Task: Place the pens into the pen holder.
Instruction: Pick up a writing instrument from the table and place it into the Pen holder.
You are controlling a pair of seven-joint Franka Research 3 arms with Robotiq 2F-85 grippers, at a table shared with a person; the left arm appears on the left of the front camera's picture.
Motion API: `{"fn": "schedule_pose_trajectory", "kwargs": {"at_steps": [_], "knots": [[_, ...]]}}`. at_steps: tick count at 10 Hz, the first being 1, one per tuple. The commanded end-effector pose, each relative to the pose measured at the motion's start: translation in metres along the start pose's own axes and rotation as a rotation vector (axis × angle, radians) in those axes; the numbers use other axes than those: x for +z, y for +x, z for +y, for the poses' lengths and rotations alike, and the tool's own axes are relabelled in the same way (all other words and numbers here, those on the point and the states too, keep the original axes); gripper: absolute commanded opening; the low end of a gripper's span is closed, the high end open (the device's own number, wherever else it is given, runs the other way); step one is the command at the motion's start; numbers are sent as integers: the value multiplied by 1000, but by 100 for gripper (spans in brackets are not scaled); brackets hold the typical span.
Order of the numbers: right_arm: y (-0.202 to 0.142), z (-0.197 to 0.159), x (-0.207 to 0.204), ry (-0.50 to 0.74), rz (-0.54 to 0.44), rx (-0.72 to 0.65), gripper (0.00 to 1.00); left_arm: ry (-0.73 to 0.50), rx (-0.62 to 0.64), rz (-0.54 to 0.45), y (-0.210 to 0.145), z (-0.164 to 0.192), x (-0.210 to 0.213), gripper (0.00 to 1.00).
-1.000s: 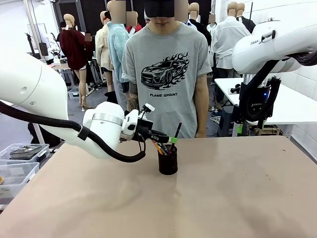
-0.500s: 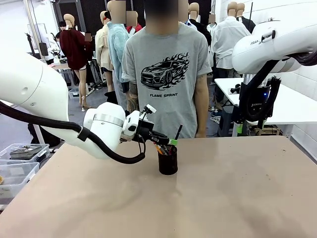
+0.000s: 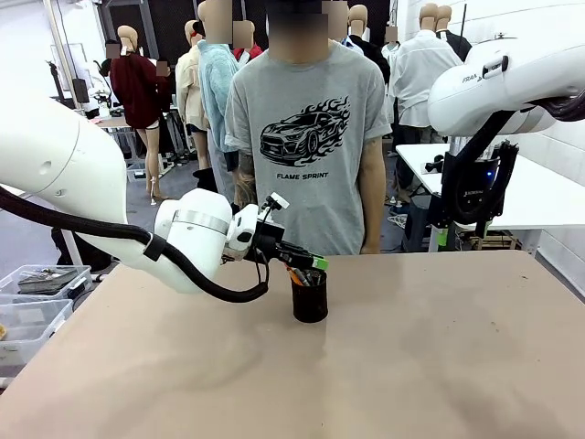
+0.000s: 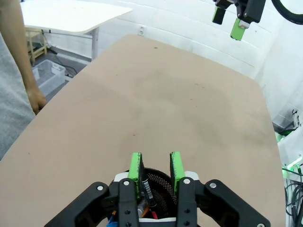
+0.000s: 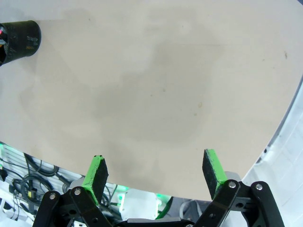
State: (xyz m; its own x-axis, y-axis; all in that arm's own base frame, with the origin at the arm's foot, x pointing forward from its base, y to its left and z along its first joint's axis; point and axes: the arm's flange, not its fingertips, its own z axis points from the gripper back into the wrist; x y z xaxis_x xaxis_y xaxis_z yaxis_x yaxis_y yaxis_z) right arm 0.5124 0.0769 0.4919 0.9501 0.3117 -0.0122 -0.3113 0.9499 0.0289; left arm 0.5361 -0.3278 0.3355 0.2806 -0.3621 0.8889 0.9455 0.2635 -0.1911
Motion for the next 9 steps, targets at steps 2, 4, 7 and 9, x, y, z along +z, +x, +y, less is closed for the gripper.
{"fn": "schedule_pose_trajectory", "kwargs": {"at_steps": [2,4,7,9], "knots": [[0,0,2,-3,3,-3,100,21,-18,9,5,0,-1,34],[0,0,2,-3,3,-3,100,42,-47,-55,23,-7,19,34],[0,0,2,-3,3,-3,100,171,-117,-185,88,-37,111,34],[0,0,2,-3,3,-3,100,279,-85,-76,106,-60,173,50]]}}
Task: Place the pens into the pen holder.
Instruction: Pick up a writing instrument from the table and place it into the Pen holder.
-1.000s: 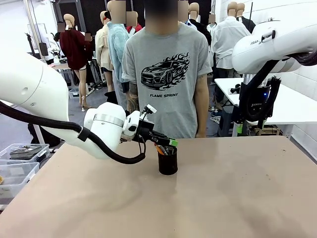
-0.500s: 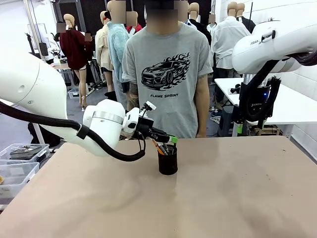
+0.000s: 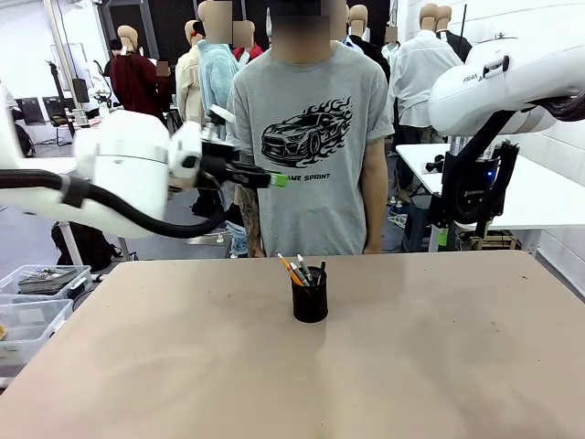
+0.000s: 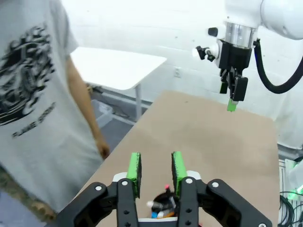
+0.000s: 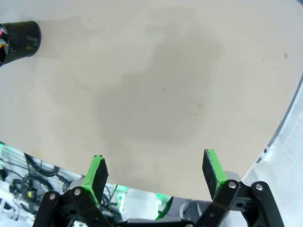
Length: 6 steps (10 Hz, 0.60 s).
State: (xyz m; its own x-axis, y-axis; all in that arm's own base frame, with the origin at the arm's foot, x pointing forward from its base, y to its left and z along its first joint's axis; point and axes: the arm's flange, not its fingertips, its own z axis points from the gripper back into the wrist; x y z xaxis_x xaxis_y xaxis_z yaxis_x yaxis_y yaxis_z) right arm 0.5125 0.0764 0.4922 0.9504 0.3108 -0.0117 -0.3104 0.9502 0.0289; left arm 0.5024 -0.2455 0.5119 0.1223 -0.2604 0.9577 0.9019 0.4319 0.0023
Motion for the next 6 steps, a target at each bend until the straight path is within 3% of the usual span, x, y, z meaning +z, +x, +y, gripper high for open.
{"fn": "schedule_pose_trajectory", "kwargs": {"at_steps": [1,2,3,6], "knots": [[0,0,1,-3,4,-3,100,74,39,186,0,-16,45,70],[0,0,1,-3,4,-3,100,158,54,292,5,-13,61,90],[0,0,1,-3,4,-3,100,193,86,407,10,-10,79,100],[0,0,1,-3,4,-3,100,370,241,725,6,-6,120,100]]}}
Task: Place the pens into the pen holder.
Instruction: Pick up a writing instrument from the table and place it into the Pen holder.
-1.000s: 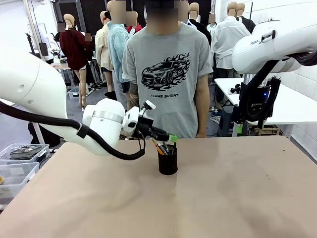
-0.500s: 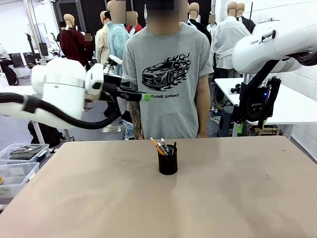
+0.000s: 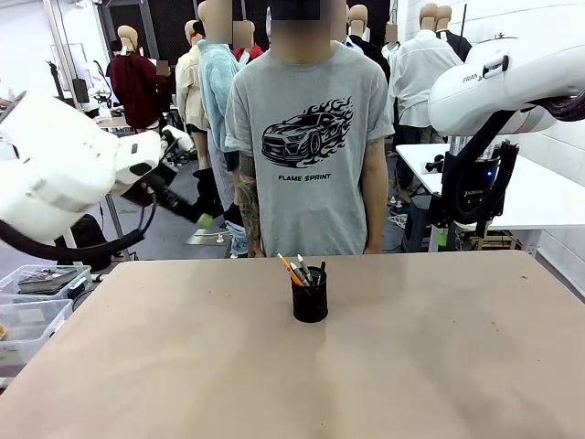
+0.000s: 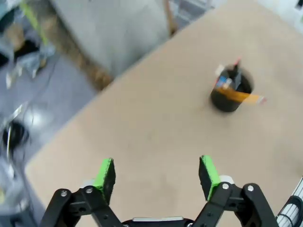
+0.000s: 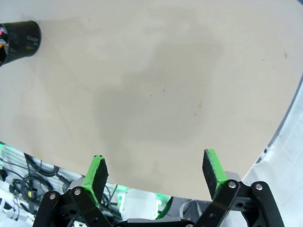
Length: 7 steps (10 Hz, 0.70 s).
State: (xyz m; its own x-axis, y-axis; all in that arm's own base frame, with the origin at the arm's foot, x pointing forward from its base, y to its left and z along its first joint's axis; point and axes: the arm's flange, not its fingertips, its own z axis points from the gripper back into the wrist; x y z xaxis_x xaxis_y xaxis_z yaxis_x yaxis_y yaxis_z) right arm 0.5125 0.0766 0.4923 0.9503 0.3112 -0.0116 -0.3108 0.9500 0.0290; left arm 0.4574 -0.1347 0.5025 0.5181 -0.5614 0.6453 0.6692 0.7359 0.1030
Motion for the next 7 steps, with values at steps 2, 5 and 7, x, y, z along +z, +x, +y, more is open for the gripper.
{"fn": "schedule_pose_trajectory", "kwargs": {"at_steps": [2,5,7], "knots": [[0,0,1,-3,4,-3,100,47,177,444,9,-10,38,100],[0,0,1,-3,4,-3,100,86,210,568,-12,-10,34,100],[0,0,1,-3,4,-3,100,139,208,576,-24,-11,41,100]]}}
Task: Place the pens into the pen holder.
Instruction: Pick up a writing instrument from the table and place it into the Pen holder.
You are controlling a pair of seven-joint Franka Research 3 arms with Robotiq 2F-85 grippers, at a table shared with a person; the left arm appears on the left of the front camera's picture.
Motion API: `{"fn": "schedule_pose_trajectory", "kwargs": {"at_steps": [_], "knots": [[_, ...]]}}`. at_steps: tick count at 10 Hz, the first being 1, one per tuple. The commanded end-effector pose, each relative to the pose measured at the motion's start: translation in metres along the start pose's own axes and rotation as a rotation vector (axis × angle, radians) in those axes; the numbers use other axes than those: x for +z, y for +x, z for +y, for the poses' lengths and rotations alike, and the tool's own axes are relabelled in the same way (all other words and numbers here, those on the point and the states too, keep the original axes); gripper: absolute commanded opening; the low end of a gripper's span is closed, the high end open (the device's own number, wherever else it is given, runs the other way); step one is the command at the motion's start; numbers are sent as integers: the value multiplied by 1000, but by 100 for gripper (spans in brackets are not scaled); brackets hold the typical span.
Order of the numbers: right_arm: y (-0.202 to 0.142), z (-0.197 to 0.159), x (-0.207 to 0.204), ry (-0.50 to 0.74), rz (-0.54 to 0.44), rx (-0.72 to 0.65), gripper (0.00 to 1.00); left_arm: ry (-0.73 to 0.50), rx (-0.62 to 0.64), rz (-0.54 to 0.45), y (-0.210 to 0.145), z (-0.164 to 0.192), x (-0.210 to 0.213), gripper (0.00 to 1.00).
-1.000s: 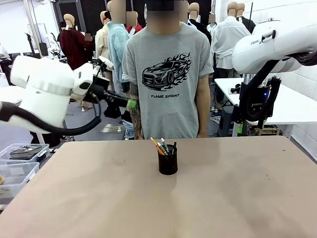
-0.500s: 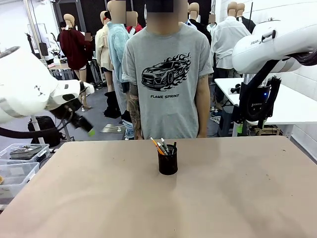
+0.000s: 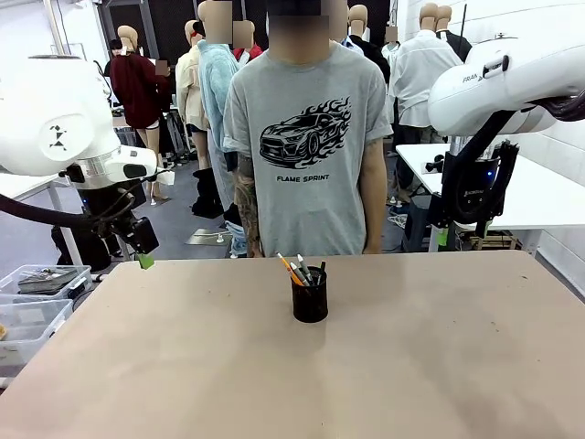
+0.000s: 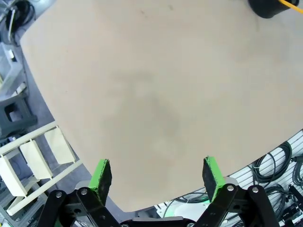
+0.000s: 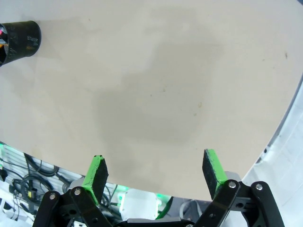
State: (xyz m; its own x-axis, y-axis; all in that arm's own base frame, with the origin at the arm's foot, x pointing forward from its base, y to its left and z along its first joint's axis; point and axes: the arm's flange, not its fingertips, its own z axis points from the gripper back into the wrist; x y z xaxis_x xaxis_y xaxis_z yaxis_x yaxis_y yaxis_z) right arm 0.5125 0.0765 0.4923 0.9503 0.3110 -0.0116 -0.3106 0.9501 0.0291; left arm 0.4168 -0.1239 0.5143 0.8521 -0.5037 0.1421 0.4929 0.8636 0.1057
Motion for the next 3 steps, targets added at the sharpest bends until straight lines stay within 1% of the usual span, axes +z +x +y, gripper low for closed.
{"fn": "schedule_pose_trajectory", "kwargs": {"at_steps": [1,3], "knots": [[0,0,1,-3,4,-3,100,40,20,-11,-6,9,2,100],[0,0,1,-3,4,-3,100,40,20,-11,-6,9,2,100]]}}
